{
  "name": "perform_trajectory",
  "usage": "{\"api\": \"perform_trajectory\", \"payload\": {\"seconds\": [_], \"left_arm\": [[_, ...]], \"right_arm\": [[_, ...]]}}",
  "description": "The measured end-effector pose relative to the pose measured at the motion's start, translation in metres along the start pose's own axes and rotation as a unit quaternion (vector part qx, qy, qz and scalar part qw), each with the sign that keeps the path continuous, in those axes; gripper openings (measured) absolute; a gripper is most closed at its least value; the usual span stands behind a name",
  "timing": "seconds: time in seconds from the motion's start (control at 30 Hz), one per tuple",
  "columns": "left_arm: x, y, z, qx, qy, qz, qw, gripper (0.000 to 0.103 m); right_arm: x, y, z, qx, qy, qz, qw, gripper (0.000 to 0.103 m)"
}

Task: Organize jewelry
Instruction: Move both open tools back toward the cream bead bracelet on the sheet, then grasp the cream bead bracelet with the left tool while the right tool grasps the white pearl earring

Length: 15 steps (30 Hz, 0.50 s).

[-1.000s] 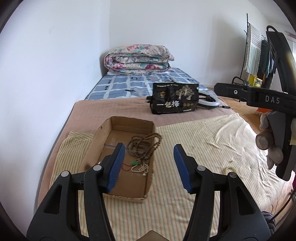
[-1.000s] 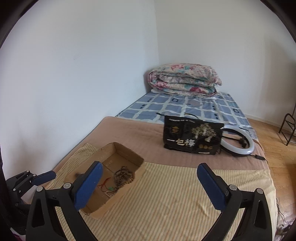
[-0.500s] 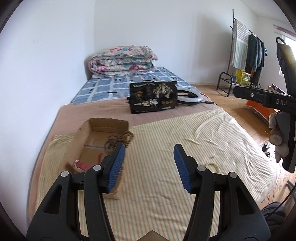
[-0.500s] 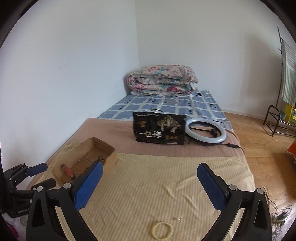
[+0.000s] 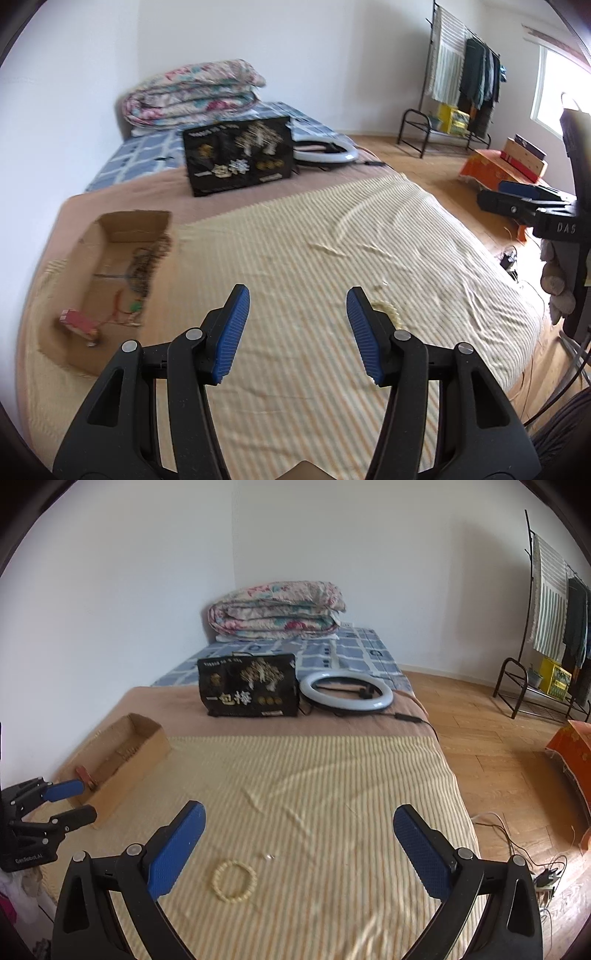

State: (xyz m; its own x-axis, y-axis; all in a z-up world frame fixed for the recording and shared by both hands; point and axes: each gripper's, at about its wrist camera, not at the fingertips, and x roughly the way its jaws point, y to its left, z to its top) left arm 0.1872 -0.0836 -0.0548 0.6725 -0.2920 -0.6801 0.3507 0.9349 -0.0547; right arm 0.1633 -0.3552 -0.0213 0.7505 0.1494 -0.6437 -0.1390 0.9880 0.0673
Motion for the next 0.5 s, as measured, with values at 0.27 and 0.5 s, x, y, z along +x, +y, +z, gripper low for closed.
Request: {"api": "perform_trajectory", "payload": {"seconds": [0.27, 0.5], "left_arm": [[0.046, -0.029, -0.008, 0.022, 0.034, -0.035, 0.9986, 0.056], [0.088, -0.044, -0.018, 0.04, 0.074, -0.057, 0.9948, 0.056]], "right_arm": [[0.034, -0.014, -0.031, -0.003, 0.021, 0.007, 1.0, 0.1], [0.072, -0.013, -0.058, -0.009, 0.058, 0.026, 0.998, 0.089]]}}
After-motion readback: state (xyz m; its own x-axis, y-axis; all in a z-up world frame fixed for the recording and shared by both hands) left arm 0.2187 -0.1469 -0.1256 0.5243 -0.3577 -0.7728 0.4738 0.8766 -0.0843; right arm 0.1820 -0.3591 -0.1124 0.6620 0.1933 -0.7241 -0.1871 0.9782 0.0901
